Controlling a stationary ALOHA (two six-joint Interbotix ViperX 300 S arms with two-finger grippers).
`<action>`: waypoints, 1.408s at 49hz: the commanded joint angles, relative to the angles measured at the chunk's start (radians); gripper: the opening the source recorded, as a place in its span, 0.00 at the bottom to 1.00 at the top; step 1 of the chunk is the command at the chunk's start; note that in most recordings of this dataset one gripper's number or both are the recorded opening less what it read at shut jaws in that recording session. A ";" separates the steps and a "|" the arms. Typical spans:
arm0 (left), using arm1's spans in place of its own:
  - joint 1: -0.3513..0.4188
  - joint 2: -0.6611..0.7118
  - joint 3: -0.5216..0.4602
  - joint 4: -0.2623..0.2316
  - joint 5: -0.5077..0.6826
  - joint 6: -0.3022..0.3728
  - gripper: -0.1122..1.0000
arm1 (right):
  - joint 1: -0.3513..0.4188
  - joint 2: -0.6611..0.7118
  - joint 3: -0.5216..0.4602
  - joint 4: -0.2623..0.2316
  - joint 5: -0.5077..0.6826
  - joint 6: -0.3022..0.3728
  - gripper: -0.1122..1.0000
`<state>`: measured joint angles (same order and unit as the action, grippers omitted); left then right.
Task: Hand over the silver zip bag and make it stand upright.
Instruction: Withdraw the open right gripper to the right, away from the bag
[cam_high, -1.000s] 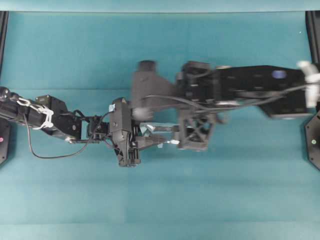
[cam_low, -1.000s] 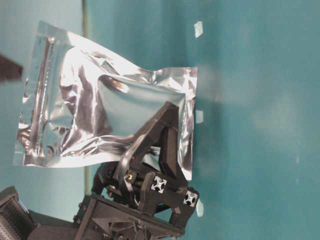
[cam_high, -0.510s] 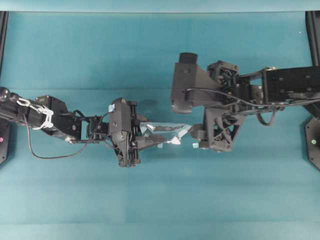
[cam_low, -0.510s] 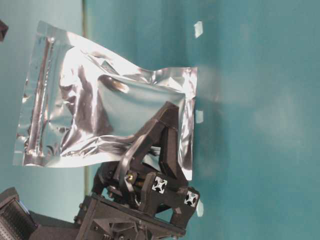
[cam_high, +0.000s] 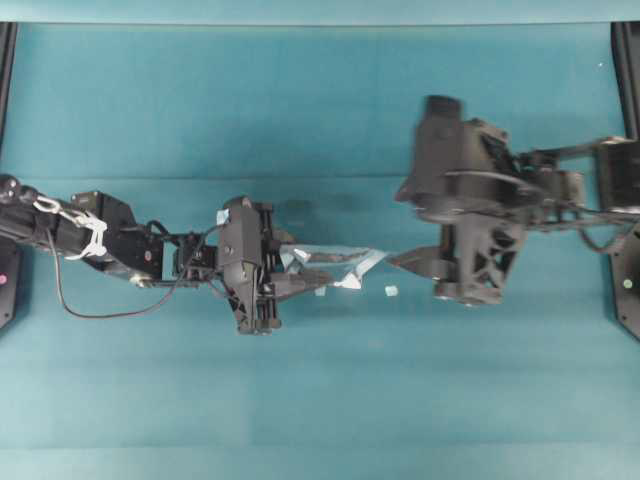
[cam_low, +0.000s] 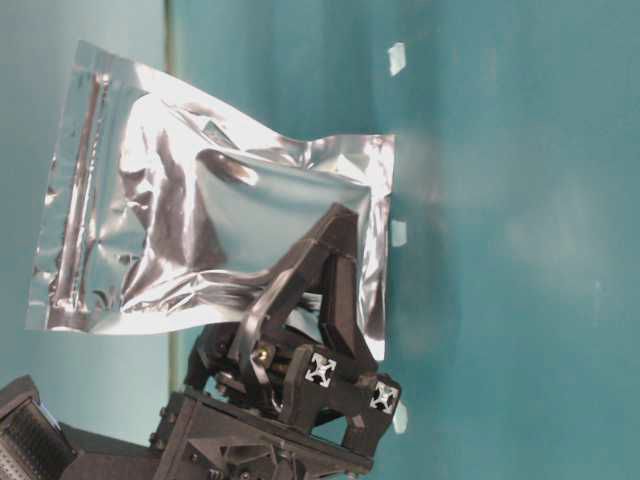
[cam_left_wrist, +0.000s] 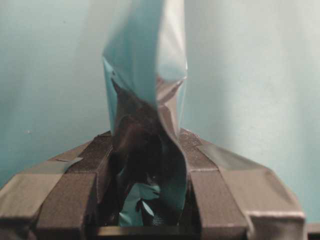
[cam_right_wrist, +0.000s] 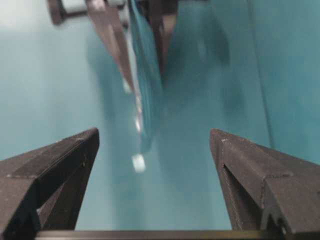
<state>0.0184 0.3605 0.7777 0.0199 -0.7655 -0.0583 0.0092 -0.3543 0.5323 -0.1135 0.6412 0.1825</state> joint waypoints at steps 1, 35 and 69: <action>-0.008 -0.008 -0.005 0.002 -0.002 -0.002 0.37 | 0.003 -0.052 0.015 -0.002 -0.049 0.011 0.96; -0.014 -0.009 -0.008 0.003 -0.002 -0.002 0.37 | 0.003 -0.129 0.121 0.002 -0.101 0.012 0.96; -0.014 -0.009 -0.005 0.003 -0.002 0.000 0.37 | 0.006 -0.186 0.204 0.003 -0.149 0.014 0.96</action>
<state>0.0153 0.3590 0.7762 0.0199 -0.7655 -0.0583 0.0138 -0.5216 0.7394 -0.1120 0.5093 0.1841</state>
